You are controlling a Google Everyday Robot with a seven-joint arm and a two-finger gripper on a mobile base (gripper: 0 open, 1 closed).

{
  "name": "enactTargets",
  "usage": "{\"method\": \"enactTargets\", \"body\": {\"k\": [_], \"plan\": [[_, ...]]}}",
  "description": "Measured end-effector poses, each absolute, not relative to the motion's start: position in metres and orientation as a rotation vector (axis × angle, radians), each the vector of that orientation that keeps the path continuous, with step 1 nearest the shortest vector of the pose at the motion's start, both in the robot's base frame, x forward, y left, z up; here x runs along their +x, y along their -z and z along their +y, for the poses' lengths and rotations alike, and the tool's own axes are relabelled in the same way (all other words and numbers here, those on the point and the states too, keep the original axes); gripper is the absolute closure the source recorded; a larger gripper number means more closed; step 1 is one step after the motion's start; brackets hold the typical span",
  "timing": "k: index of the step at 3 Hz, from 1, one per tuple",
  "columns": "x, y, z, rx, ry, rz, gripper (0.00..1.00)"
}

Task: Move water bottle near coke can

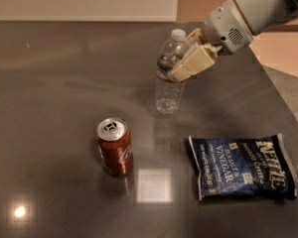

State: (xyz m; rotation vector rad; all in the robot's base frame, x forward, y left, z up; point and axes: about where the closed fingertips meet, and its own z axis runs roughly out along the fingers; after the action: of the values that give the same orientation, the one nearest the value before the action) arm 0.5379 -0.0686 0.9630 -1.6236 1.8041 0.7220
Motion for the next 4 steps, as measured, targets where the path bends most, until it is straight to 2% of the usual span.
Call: {"method": "enactTargets", "body": {"k": [2,4], "plan": [[0.476,-0.959,-0.034,-1.812,-0.751,1.685,1.00],[0.448,-0.944,-0.008,-1.913,-0.810,1.588,1.00]]}}
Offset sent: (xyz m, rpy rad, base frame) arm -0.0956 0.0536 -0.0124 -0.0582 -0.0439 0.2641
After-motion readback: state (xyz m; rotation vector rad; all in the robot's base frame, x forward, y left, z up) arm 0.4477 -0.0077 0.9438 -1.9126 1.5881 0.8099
